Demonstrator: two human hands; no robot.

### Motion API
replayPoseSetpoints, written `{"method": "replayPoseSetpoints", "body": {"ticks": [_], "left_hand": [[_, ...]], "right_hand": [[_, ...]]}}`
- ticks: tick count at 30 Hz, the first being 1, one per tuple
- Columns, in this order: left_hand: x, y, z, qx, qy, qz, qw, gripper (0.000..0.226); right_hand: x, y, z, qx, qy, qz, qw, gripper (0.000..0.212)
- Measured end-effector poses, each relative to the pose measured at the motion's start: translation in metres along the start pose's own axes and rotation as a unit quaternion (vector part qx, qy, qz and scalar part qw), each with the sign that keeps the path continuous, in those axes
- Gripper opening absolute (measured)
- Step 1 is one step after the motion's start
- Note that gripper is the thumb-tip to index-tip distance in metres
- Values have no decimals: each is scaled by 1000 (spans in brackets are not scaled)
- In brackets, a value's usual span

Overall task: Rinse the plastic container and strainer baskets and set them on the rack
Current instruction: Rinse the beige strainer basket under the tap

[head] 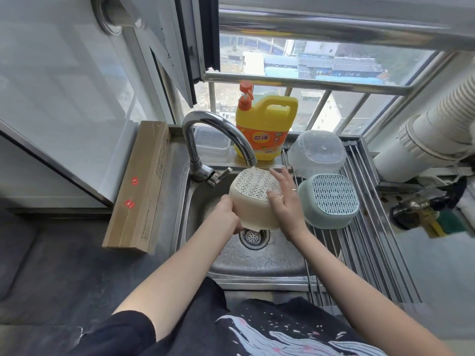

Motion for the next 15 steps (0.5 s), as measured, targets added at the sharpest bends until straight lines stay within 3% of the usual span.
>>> {"method": "replayPoseSetpoints", "body": {"ticks": [2,5,9,11,15], "left_hand": [[-2,-2,-2,-15,21,-16,1000,40],[-6,3,6,27,62,4,998,54],[-18,5,-6,73,207,-55,974,65],[-25,5,-4,94,264,-56,958,61],[-26,9,10,174,278,-27,944,73]], "right_hand": [[-6,5,1,-5,14,-1,1000,66],[-11,6,1,2,57,-61,997,61],[-17,2,-7,10,186,-208,960,47],[-16,2,-15,12,212,-192,958,47],[-5,-6,-22,-44,182,-103,977,47]]}}
Point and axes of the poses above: each hand's wrist, its own z-axis away from the middle knuckle, its own y-axis out of the palm, x = y × z, the point moved 7 cm from there along -z, towards the middle knuckle, and after that the axes turned 14 degrees about y, right-handed, at the moved point
